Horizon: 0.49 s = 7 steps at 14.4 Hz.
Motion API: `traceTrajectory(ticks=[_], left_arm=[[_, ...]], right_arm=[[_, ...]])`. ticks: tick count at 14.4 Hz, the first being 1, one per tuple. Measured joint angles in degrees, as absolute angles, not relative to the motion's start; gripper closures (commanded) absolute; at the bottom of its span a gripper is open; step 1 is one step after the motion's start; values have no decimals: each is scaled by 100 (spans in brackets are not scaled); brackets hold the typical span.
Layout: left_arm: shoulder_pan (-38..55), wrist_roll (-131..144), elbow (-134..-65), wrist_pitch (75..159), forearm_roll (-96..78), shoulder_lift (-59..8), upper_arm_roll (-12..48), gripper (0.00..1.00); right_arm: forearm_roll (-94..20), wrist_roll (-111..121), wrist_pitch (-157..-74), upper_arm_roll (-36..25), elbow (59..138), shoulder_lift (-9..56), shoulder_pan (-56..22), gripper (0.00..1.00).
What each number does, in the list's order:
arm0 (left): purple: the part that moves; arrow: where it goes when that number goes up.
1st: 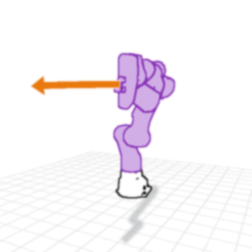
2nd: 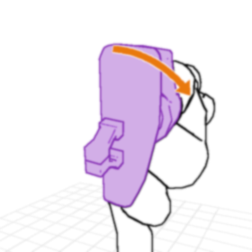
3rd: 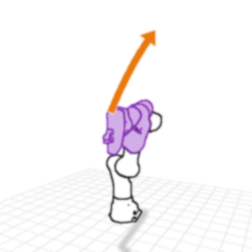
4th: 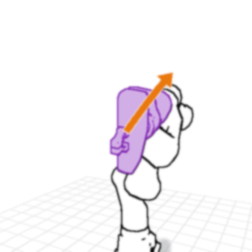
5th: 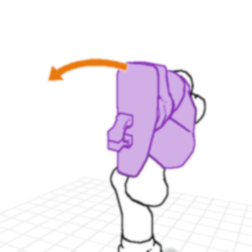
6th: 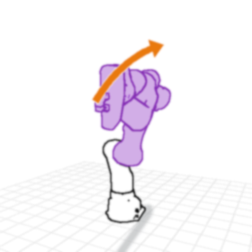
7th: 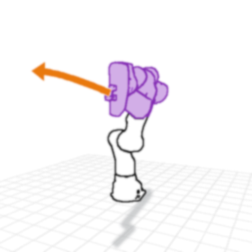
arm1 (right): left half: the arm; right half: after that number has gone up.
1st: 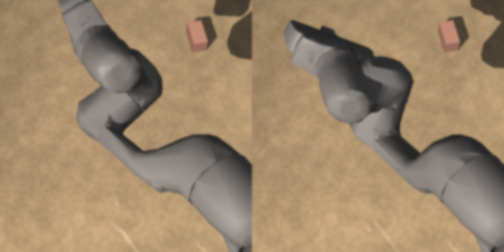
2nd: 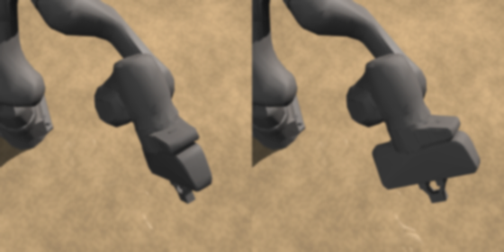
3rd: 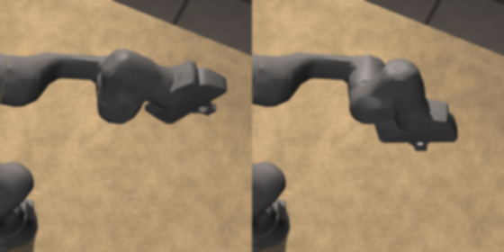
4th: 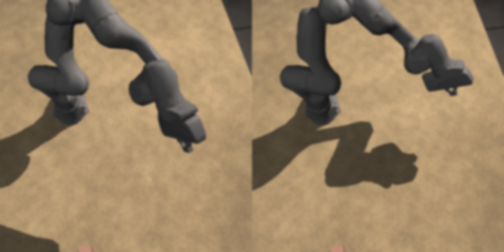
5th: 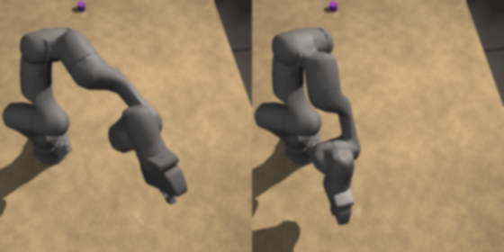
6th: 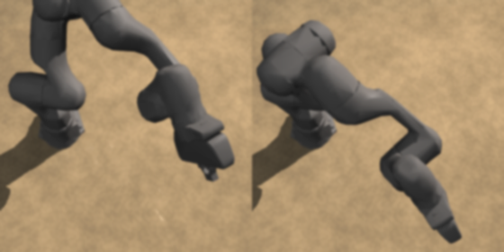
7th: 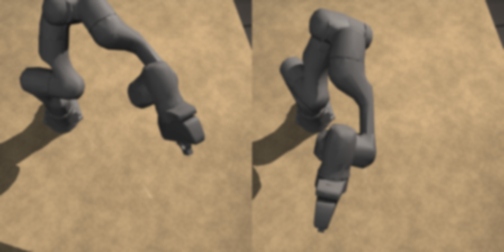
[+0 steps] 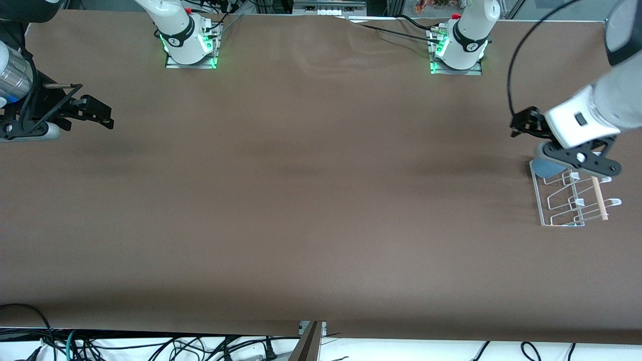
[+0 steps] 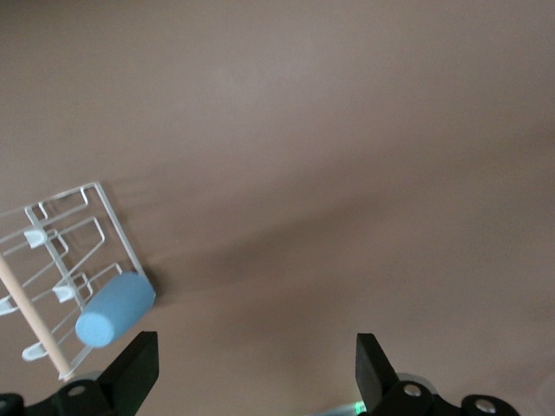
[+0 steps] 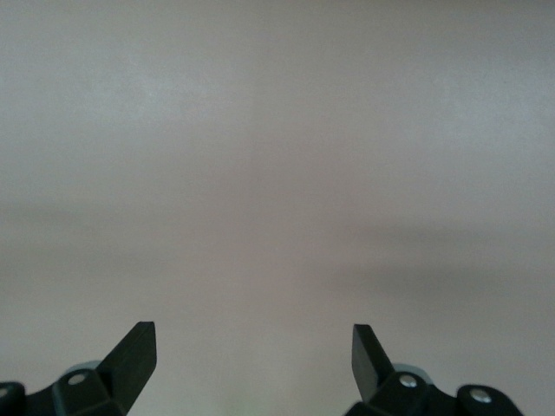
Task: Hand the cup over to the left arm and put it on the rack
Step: 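Open the left gripper and raise it away from the rack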
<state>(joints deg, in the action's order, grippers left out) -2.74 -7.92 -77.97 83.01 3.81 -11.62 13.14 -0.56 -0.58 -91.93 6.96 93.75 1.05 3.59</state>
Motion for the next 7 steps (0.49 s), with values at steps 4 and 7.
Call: traceTrajectory(ticks=[4, 7], left_arm=[[172, -764, -9181, 9786, 279, -400, 261, 0], [189, -767, -9895, 9940, 279, -6, 73, 0]], right_arm=[[-56, -56, -9195, 696, 9365, 105, 358, 0], [-56, -55, -9195, 696, 9364, 105, 358, 0]])
